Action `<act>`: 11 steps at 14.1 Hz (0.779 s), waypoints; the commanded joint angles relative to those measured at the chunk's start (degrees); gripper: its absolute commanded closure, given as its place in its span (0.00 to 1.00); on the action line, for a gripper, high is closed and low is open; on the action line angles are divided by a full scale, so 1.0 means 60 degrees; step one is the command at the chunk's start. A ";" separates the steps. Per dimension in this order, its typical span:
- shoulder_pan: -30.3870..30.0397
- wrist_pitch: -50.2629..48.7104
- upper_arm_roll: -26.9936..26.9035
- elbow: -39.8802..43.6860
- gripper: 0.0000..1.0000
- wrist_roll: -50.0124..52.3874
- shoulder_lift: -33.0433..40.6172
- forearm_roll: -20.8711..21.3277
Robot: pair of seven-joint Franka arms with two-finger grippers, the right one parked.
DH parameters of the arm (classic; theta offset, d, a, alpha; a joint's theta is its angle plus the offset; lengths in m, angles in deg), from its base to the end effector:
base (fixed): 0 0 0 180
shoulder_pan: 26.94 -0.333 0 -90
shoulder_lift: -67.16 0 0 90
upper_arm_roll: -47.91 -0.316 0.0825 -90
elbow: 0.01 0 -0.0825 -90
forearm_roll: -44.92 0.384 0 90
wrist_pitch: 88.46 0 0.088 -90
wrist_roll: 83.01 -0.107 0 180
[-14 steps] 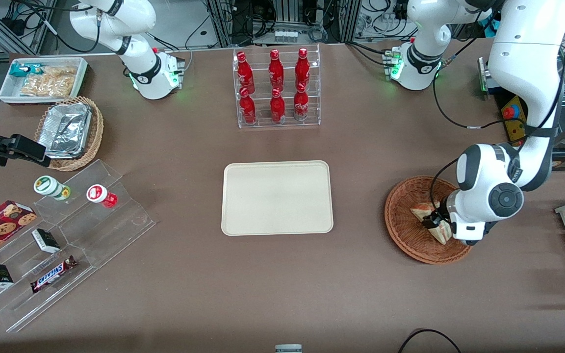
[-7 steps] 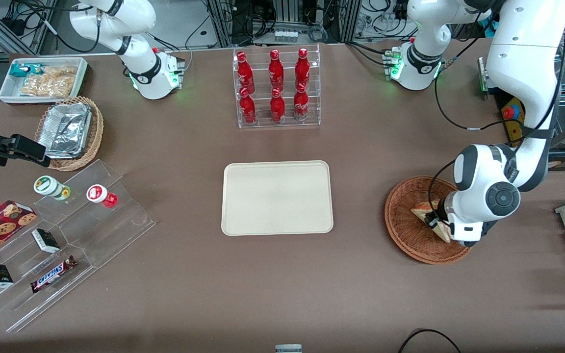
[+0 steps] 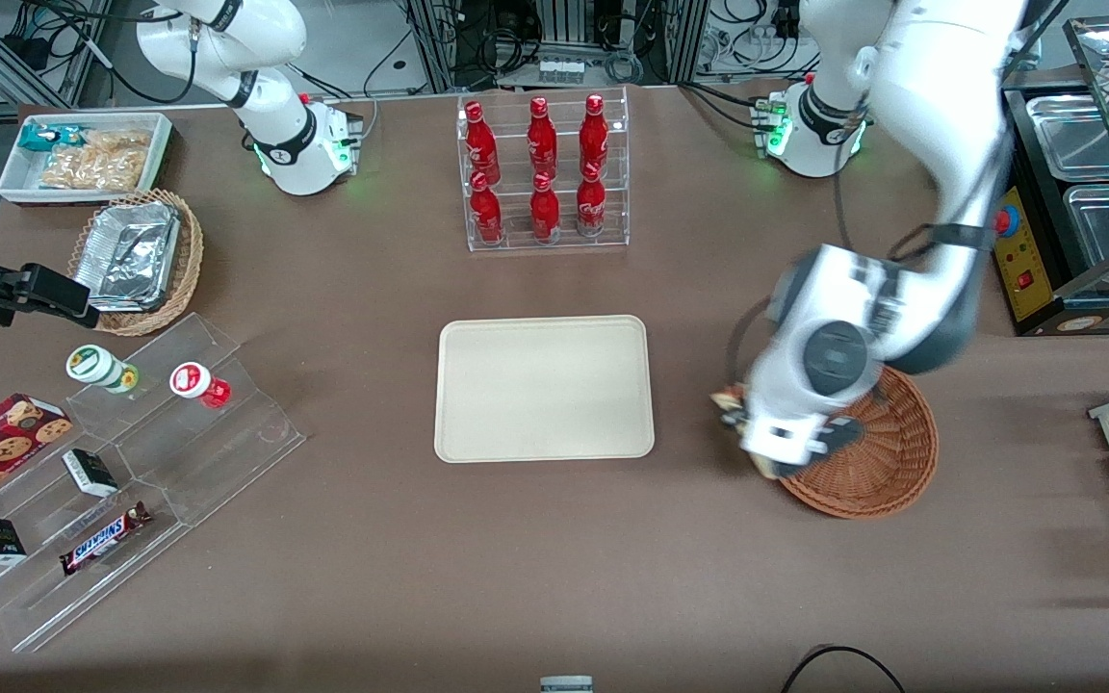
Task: Place sandwich from basket to tray
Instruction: 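Close the left gripper on the wrapped sandwich and lift it, then carry the sandwich with the left gripper over the cream tray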
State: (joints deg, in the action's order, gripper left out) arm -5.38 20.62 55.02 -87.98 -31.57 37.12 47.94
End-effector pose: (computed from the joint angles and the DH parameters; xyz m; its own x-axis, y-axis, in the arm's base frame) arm 0.6019 -0.3115 0.3405 0.9182 0.3817 -0.1061 0.3709 -0.9223 -0.1085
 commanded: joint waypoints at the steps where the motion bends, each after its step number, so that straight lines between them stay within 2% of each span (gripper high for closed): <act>1: 0.1427 -0.0295 -0.0160 0.1503 0.77 0.0069 -0.1288 -0.0005; 5: 0.2880 -0.0163 -0.0145 0.3423 0.77 0.0200 -0.3222 -0.0005; 11: 0.3512 -0.0017 0.0072 0.3558 0.77 0.0040 -0.3724 -0.0005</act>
State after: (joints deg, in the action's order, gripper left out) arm 15.09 21.27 55.11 -68.59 -30.71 14.86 47.96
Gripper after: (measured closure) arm 0.767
